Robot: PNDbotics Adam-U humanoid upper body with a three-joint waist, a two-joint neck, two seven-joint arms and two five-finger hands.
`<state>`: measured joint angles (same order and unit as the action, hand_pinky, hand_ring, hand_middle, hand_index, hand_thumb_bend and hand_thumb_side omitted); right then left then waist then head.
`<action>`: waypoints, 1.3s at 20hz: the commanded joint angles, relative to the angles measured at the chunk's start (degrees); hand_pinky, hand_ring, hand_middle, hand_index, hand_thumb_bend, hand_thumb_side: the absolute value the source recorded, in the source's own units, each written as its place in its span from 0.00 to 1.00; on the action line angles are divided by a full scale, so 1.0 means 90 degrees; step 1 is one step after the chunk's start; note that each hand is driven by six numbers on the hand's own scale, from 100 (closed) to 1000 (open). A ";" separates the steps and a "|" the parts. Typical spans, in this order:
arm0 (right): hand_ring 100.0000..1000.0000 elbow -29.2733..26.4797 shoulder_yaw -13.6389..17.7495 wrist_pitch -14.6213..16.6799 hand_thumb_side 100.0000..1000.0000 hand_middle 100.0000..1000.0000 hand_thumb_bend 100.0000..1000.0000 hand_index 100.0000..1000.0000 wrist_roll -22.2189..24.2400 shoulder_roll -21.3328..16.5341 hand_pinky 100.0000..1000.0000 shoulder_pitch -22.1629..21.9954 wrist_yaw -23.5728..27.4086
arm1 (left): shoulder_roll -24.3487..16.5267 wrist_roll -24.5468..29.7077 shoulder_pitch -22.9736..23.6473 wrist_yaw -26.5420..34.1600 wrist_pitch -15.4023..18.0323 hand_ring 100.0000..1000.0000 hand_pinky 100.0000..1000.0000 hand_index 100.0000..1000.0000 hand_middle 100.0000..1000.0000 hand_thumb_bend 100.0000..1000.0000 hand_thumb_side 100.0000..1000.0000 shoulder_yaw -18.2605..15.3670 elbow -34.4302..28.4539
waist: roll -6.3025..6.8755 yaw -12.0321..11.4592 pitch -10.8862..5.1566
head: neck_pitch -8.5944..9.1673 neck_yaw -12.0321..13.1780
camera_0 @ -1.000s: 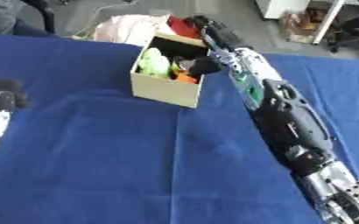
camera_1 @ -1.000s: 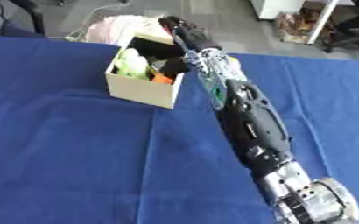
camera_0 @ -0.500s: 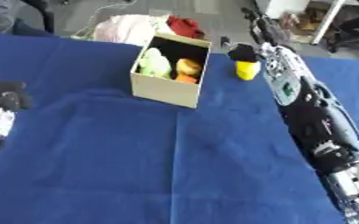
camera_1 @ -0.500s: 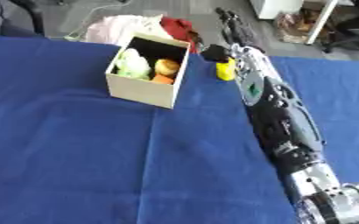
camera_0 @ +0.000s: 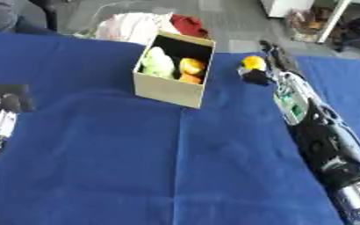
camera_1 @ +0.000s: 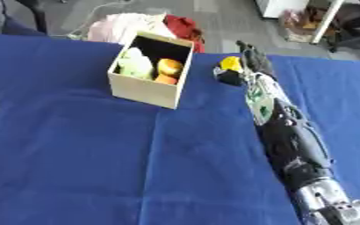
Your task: Pick up objects on the table and place them in the box.
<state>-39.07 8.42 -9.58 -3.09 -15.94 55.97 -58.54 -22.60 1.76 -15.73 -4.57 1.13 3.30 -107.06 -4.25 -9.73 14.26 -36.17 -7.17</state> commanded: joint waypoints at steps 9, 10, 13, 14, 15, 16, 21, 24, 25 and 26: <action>0.68 0.0141 -0.0045 -0.0023 0.29 0.62 0.11 0.78 -0.0315 -0.0076 0.72 0.0141 -0.0197 | -0.0017 -0.0011 -0.0075 -0.0019 0.0006 0.58 0.86 0.74 0.53 0.03 0.63 -0.0059 -0.0121 | 0.0040 -0.0007 0.0008 | 0.0088 0.0030; 0.66 0.0074 -0.0033 -0.0028 0.26 0.59 0.10 0.76 -0.0417 -0.0073 0.72 0.0138 -0.0264 | -0.0017 -0.0011 -0.0074 -0.0018 0.0005 0.58 0.86 0.74 0.53 0.03 0.63 -0.0059 -0.0121 | 0.0040 -0.0007 0.0008 | 0.0088 0.0032; 0.53 -0.0246 0.0055 -0.0130 0.00 0.42 0.00 0.59 -0.0741 -0.0074 0.66 0.0141 -0.0477 | -0.0014 -0.0017 -0.0070 -0.0013 0.0004 0.58 0.86 0.74 0.53 0.03 0.63 -0.0064 -0.0121 | 0.0041 -0.0006 0.0000 | 0.0087 0.0038; 0.53 -0.0350 0.0087 -0.0173 0.00 0.42 0.00 0.58 -0.0860 -0.0066 0.65 0.0135 -0.0532 | -0.0013 -0.0019 -0.0068 -0.0012 0.0003 0.58 0.86 0.74 0.53 0.03 0.63 -0.0065 -0.0120 | 0.0042 -0.0005 -0.0003 | 0.0085 0.0040; 0.49 -0.0445 0.0117 -0.0210 0.00 0.38 0.00 0.53 -0.0979 -0.0059 0.63 0.0134 -0.0567 | -0.0011 -0.0021 -0.0066 -0.0010 0.0003 0.58 0.86 0.74 0.53 0.03 0.63 -0.0067 -0.0119 | 0.0042 -0.0001 -0.0007 | 0.0082 0.0041; 0.47 -0.0524 0.0139 -0.0240 0.00 0.35 0.00 0.50 -0.1099 -0.0053 0.62 0.0129 -0.0585 | -0.0010 -0.0022 -0.0065 -0.0009 0.0002 0.58 0.86 0.74 0.53 0.03 0.63 -0.0068 -0.0116 | 0.0042 0.0002 -0.0011 | 0.0080 0.0042; 0.43 -0.0670 0.0186 -0.0338 0.00 0.30 0.00 0.45 -0.1724 -0.0047 0.58 0.0107 -0.0510 | -0.0008 -0.0026 -0.0064 -0.0005 0.0005 0.58 0.86 0.74 0.53 0.02 0.63 -0.0070 -0.0112 | 0.0044 0.0013 -0.0018 | 0.0075 0.0045; 0.42 -0.0623 0.0167 -0.0339 0.00 0.28 0.00 0.43 -0.2101 -0.0051 0.57 0.0102 -0.0407 | -0.0011 -0.0029 -0.0064 -0.0004 0.0007 0.57 0.86 0.74 0.53 0.02 0.63 -0.0072 -0.0113 | 0.0047 0.0021 -0.0015 | 0.0070 0.0043; 0.42 -0.0596 0.0156 -0.0330 0.00 0.27 0.00 0.42 -0.2226 -0.0052 0.57 0.0101 -0.0367 | -0.0011 -0.0029 -0.0064 -0.0004 0.0007 0.57 0.86 0.74 0.53 0.02 0.63 -0.0072 -0.0113 | 0.0048 0.0024 -0.0015 | 0.0067 0.0040; 0.42 -0.0563 0.0141 -0.0316 0.00 0.27 0.00 0.42 -0.2351 -0.0054 0.57 0.0100 -0.0326 | -0.0011 -0.0028 -0.0065 -0.0003 0.0007 0.57 0.86 0.74 0.53 0.02 0.63 -0.0072 -0.0113 | 0.0049 0.0027 -0.0016 | 0.0065 0.0035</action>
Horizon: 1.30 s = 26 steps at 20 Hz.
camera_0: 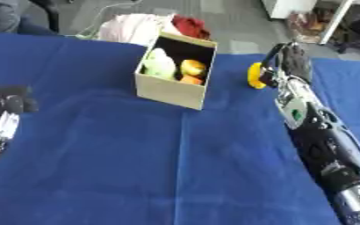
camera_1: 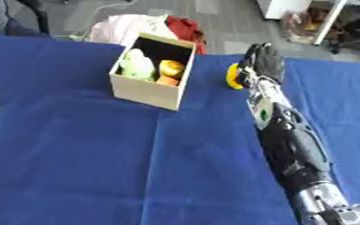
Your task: Pick up objects on the table and place them in the box.
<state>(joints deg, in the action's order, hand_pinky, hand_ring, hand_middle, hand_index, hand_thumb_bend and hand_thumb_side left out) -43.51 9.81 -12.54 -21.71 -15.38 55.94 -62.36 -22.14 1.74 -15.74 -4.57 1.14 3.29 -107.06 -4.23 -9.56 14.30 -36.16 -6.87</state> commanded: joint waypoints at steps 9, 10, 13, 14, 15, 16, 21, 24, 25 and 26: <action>0.76 0.0537 -0.0202 0.0234 0.44 0.82 0.13 0.95 -0.0323 -0.0141 0.75 0.0132 0.0518 | -0.0078 -0.0017 -0.0085 -0.0007 0.0013 0.58 0.86 0.74 0.53 0.02 0.63 -0.0067 -0.0133 | 0.0049 -0.0012 0.0021 | 0.0114 -0.0009; 0.77 0.0573 -0.0196 0.0217 0.46 0.83 0.13 0.96 -0.0212 -0.0143 0.76 0.0139 0.0559 | -0.0081 -0.0015 -0.0093 -0.0009 0.0015 0.58 0.86 0.74 0.53 0.01 0.63 -0.0066 -0.0141 | 0.0047 -0.0023 0.0039 | 0.0130 -0.0015; 0.79 0.0615 -0.0177 0.0136 0.49 0.86 0.12 0.97 0.0089 -0.0149 0.77 0.0154 0.0630 | -0.0091 -0.0013 -0.0108 -0.0019 0.0017 0.58 0.86 0.74 0.53 0.01 0.64 -0.0067 -0.0161 | 0.0036 -0.0060 0.0099 | 0.0184 -0.0025; 0.79 0.0617 -0.0168 0.0103 0.49 0.86 0.12 0.97 0.0162 -0.0150 0.77 0.0155 0.0641 | -0.0094 -0.0012 -0.0111 -0.0025 0.0016 0.57 0.86 0.74 0.53 0.01 0.64 -0.0067 -0.0165 | 0.0031 -0.0074 0.0121 | 0.0207 -0.0034; 0.79 0.0613 -0.0159 0.0070 0.49 0.86 0.12 0.96 0.0208 -0.0150 0.77 0.0154 0.0645 | -0.0095 -0.0012 -0.0112 -0.0030 0.0015 0.57 0.86 0.74 0.53 0.01 0.64 -0.0068 -0.0169 | 0.0028 -0.0086 0.0140 | 0.0227 -0.0042; 0.79 0.0616 -0.0151 0.0033 0.49 0.85 0.12 0.96 0.0243 -0.0150 0.76 0.0151 0.0643 | -0.0097 -0.0012 -0.0113 -0.0035 0.0015 0.57 0.86 0.74 0.53 0.01 0.64 -0.0069 -0.0172 | 0.0024 -0.0098 0.0159 | 0.0241 -0.0047; 0.75 0.0652 -0.0149 -0.0035 0.43 0.77 0.08 0.93 0.0442 -0.0133 0.73 0.0144 0.0646 | -0.0091 -0.0005 -0.0123 -0.0050 0.0015 0.57 0.86 0.74 0.53 0.00 0.64 -0.0062 -0.0175 | 0.0002 -0.0136 0.0230 | 0.0282 -0.0054; 0.65 0.0657 -0.0151 -0.0025 0.27 0.64 0.01 0.81 0.0549 -0.0125 0.67 0.0137 0.0669 | -0.0086 0.0001 -0.0129 -0.0056 0.0016 0.57 0.86 0.74 0.53 0.00 0.64 -0.0059 -0.0172 | -0.0009 -0.0145 0.0253 | 0.0287 -0.0045; 0.62 0.0652 -0.0154 -0.0020 0.22 0.60 0.00 0.77 0.0561 -0.0125 0.65 0.0136 0.0662 | -0.0085 0.0000 -0.0128 -0.0057 0.0016 0.57 0.86 0.74 0.53 0.00 0.64 -0.0060 -0.0172 | -0.0011 -0.0146 0.0255 | 0.0283 -0.0041; 0.56 0.0635 -0.0153 -0.0022 0.13 0.53 0.00 0.71 0.0538 -0.0127 0.61 0.0137 0.0643 | -0.0086 -0.0002 -0.0127 -0.0056 0.0016 0.57 0.86 0.74 0.53 0.00 0.64 -0.0062 -0.0172 | -0.0012 -0.0146 0.0254 | 0.0278 -0.0036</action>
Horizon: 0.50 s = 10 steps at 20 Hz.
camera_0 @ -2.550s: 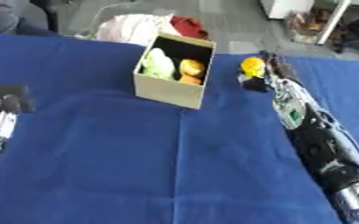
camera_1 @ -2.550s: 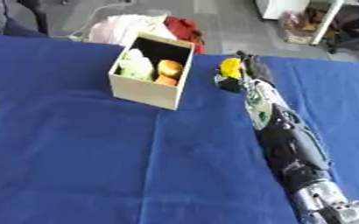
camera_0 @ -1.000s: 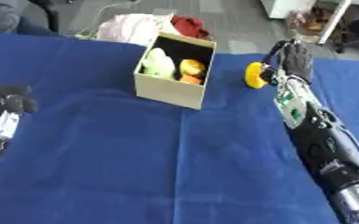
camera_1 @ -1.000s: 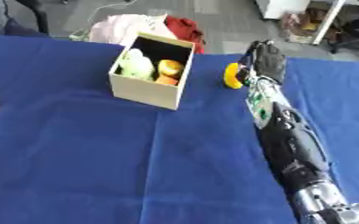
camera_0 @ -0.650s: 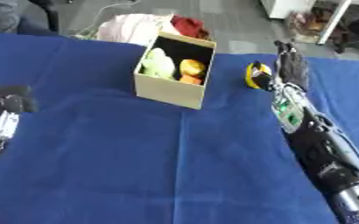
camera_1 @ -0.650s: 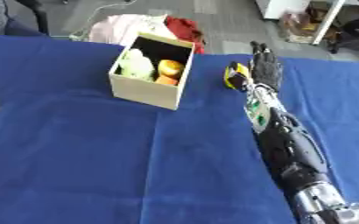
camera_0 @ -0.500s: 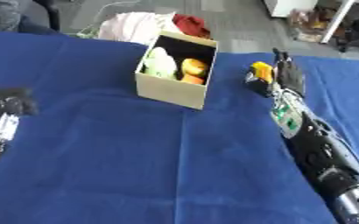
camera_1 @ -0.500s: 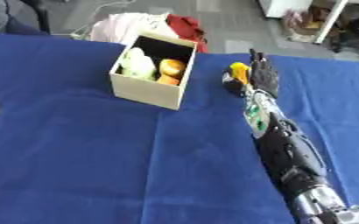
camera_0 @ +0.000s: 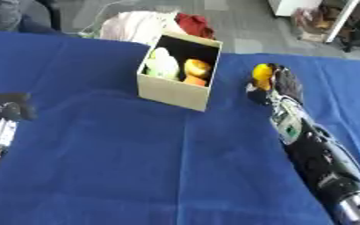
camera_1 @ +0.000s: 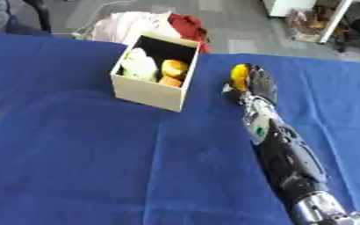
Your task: Pick up objects on the table and place them in the box.
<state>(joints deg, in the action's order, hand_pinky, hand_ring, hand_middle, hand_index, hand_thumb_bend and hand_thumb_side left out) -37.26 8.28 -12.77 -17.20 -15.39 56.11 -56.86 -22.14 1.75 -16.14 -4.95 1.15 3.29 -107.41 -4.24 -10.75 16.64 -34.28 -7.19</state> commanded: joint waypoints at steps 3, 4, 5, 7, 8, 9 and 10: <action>0.46 -0.0161 0.0029 -0.0009 0.00 0.38 0.00 0.55 -0.0156 -0.0139 0.56 0.0126 -0.0049 | -0.0082 -0.0004 -0.0078 -0.0008 0.0013 0.57 0.86 0.74 0.53 0.00 0.65 -0.0061 -0.0130 | -0.0013 -0.0008 -0.0025 | 0.0059 0.0013; 0.45 -0.0229 0.0040 -0.0014 0.00 0.35 0.00 0.52 -0.0260 -0.0143 0.56 0.0129 -0.0085 | -0.0079 -0.0005 -0.0075 -0.0005 0.0012 0.57 0.86 0.74 0.53 0.00 0.64 -0.0063 -0.0127 | -0.0012 -0.0003 -0.0037 | 0.0056 0.0016; 0.43 -0.0284 0.0046 -0.0010 0.00 0.33 0.00 0.50 -0.0366 -0.0142 0.56 0.0129 -0.0109 | -0.0077 -0.0007 -0.0073 -0.0002 0.0012 0.57 0.86 0.74 0.53 0.00 0.64 -0.0064 -0.0125 | -0.0011 0.0003 -0.0048 | 0.0052 0.0019; 0.42 -0.0401 0.0011 0.0074 0.00 0.31 0.00 0.48 -0.0549 -0.0149 0.56 0.0151 -0.0111 | -0.0073 -0.0009 -0.0062 0.0007 0.0011 0.57 0.86 0.74 0.53 0.00 0.64 -0.0067 -0.0118 | -0.0006 0.0025 -0.0086 | 0.0037 0.0025; 0.41 -0.0456 -0.0022 0.0138 0.00 0.30 0.00 0.47 -0.0596 -0.0158 0.56 0.0170 -0.0097 | -0.0071 -0.0010 -0.0055 0.0011 0.0010 0.57 0.86 0.74 0.53 0.00 0.64 -0.0068 -0.0114 | -0.0003 0.0039 -0.0108 | 0.0030 0.0027; 0.41 -0.0515 -0.0056 0.0208 0.00 0.30 0.00 0.47 -0.0615 -0.0169 0.56 0.0189 -0.0074 | -0.0070 -0.0012 -0.0048 0.0016 0.0010 0.57 0.86 0.74 0.53 0.00 0.64 -0.0070 -0.0109 | 0.0000 0.0055 -0.0128 | 0.0025 0.0029; 0.40 -0.0583 -0.0100 0.0275 0.00 0.29 0.00 0.46 -0.0616 -0.0182 0.56 0.0217 -0.0054 | -0.0068 -0.0014 -0.0041 0.0020 0.0009 0.57 0.86 0.74 0.53 0.00 0.64 -0.0071 -0.0105 | 0.0001 0.0071 -0.0154 | 0.0016 0.0029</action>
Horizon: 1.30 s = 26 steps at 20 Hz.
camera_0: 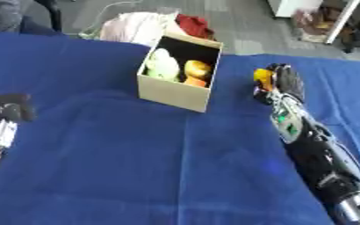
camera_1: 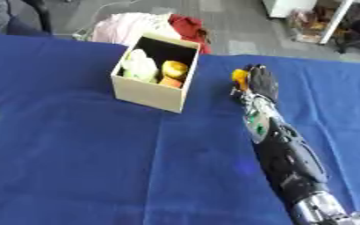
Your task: Pick up objects on the table and place them in the box.
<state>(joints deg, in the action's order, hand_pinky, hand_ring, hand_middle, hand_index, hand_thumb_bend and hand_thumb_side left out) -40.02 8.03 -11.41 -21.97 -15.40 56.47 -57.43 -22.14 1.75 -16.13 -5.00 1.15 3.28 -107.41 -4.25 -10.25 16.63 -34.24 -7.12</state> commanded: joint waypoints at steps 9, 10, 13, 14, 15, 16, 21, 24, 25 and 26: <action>0.39 -0.1043 -0.0560 0.0696 0.00 0.28 0.00 0.45 0.0240 -0.0181 0.55 0.0356 0.0346 | -0.0075 -0.0007 -0.0004 0.0061 0.0012 0.57 0.87 0.74 0.53 0.00 0.64 -0.0061 -0.0078 | 0.0024 0.0136 -0.0323 | -0.0014 -0.0004; 0.39 -0.1134 -0.0645 0.0768 0.00 0.28 0.00 0.45 0.0309 -0.0159 0.56 0.0384 0.0372 | -0.0076 -0.0006 0.0000 0.0063 0.0012 0.57 0.87 0.74 0.53 0.00 0.64 -0.0060 -0.0078 | 0.0029 0.0139 -0.0337 | -0.0015 0.0000; 0.41 -0.1343 -0.1001 0.1059 0.00 0.30 0.00 0.47 0.0596 -0.0054 0.58 0.0444 0.0466 | -0.0075 -0.0004 0.0006 0.0070 0.0013 0.57 0.87 0.74 0.53 0.00 0.64 -0.0057 -0.0082 | 0.0044 0.0141 -0.0364 | -0.0017 -0.0002; 0.42 -0.1360 -0.1148 0.1164 0.00 0.32 0.00 0.49 0.0701 0.0001 0.59 0.0465 0.0474 | -0.0075 -0.0001 0.0005 0.0072 0.0013 0.57 0.87 0.74 0.53 0.00 0.64 -0.0053 -0.0082 | 0.0046 0.0132 -0.0370 | -0.0018 -0.0014; 0.43 -0.1362 -0.1306 0.1268 0.00 0.32 0.00 0.50 0.0805 0.0075 0.59 0.0491 0.0432 | -0.0074 0.0004 0.0002 0.0075 0.0013 0.57 0.87 0.74 0.53 0.00 0.64 -0.0047 -0.0083 | 0.0049 0.0122 -0.0373 | -0.0019 -0.0029; 0.44 -0.1362 -0.1483 0.1381 0.00 0.33 0.00 0.51 0.0919 0.0148 0.60 0.0509 0.0406 | -0.0070 0.0009 0.0000 0.0079 0.0014 0.58 0.87 0.74 0.54 0.00 0.64 -0.0043 -0.0083 | 0.0054 0.0118 -0.0375 | -0.0022 -0.0039; 0.60 -0.1370 -0.2128 0.1975 0.20 0.57 0.00 0.76 0.1512 0.0380 0.68 0.0560 0.0405 | -0.0053 0.0029 -0.0010 0.0092 0.0017 0.58 0.87 0.74 0.54 0.00 0.64 -0.0030 -0.0090 | 0.0076 0.0088 -0.0375 | -0.0026 -0.0062; 0.79 -0.1315 -0.2235 0.2324 0.46 0.85 0.12 0.97 0.1861 0.0386 0.79 0.0573 0.0179 | -0.0050 0.0024 -0.0003 0.0094 0.0011 0.58 0.87 0.74 0.54 0.00 0.64 -0.0035 -0.0087 | 0.0077 0.0088 -0.0385 | -0.0035 -0.0063; 0.81 -0.1272 -0.2196 0.2432 0.51 0.89 0.15 1.00 0.1969 0.0379 0.80 0.0564 0.0083 | -0.0046 0.0023 0.0000 0.0096 0.0011 0.58 0.87 0.74 0.54 0.00 0.64 -0.0035 -0.0085 | 0.0076 0.0094 -0.0390 | -0.0034 -0.0058; 0.82 -0.1240 -0.2132 0.2526 0.54 0.91 0.15 1.00 0.2070 0.0373 0.81 0.0557 0.0007 | -0.0042 0.0022 0.0003 0.0097 0.0010 0.58 0.87 0.74 0.54 0.00 0.64 -0.0036 -0.0083 | 0.0076 0.0099 -0.0395 | -0.0036 -0.0050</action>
<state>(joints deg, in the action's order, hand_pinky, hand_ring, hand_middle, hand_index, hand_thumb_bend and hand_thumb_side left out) -50.77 -11.54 10.13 -4.33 -11.28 60.07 -56.33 -22.13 1.85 -15.68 -4.35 1.17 3.30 -107.38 -4.23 -9.38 15.12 -34.69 -7.50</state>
